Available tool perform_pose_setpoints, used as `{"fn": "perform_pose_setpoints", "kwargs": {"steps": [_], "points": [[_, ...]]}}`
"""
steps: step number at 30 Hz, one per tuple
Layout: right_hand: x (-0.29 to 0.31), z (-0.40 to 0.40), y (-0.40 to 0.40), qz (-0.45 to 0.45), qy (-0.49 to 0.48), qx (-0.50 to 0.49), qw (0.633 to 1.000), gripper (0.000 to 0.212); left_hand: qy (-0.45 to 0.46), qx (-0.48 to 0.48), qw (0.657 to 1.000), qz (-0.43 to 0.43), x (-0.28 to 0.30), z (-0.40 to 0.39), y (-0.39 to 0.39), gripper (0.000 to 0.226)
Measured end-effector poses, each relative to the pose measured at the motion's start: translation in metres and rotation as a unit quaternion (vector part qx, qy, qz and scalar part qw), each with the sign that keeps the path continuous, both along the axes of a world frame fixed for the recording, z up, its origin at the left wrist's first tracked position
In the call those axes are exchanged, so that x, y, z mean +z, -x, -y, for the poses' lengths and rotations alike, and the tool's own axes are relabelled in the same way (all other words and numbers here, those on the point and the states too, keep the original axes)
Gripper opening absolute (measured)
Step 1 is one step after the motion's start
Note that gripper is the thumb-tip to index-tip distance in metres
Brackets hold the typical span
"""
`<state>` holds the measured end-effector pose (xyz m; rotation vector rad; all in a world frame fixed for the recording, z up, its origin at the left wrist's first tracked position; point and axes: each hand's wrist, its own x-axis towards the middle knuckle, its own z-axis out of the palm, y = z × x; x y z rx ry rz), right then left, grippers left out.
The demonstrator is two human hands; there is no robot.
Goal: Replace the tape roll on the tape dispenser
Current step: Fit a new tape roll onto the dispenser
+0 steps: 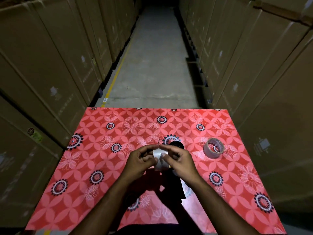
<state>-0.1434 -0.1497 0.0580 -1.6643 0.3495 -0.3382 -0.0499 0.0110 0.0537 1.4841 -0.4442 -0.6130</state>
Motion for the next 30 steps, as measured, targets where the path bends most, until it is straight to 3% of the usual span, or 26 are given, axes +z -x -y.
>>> {"fn": "perform_pose_setpoints", "kwargs": {"steps": [3, 7, 11, 19, 21, 25, 30], "points": [[0.001, 0.002, 0.001, -0.023, 0.006, 0.028, 0.999, 0.037, -0.011, 0.036, 0.999, -0.008, 0.001, 0.000, -0.002, 0.033], [0.002, 0.001, 0.000, -0.008, 0.000, -0.013, 1.000, 0.023, -0.008, 0.046, 0.999, 0.002, -0.002, 0.001, -0.006, 0.022], [0.000, 0.000, 0.001, -0.005, -0.010, -0.032, 0.999, 0.020, -0.012, 0.011, 1.000, 0.003, 0.000, 0.002, -0.004, 0.036], [-0.001, 0.007, 0.006, -0.024, -0.032, 0.012, 0.999, 0.047, 0.008, 0.062, 0.998, -0.016, -0.002, 0.010, 0.002, 0.026], [0.002, 0.005, 0.006, -0.014, -0.020, -0.006, 1.000, 0.043, 0.019, 0.030, 0.999, -0.019, 0.000, 0.010, 0.005, 0.032], [0.000, 0.003, 0.005, -0.002, -0.008, -0.051, 0.999, 0.026, 0.030, -0.009, 0.998, -0.046, -0.003, 0.007, 0.010, 0.069], [-0.002, -0.002, 0.000, 0.001, -0.006, -0.077, 0.997, 0.011, 0.032, -0.009, 0.999, -0.028, -0.005, 0.007, 0.012, 0.056]]}}
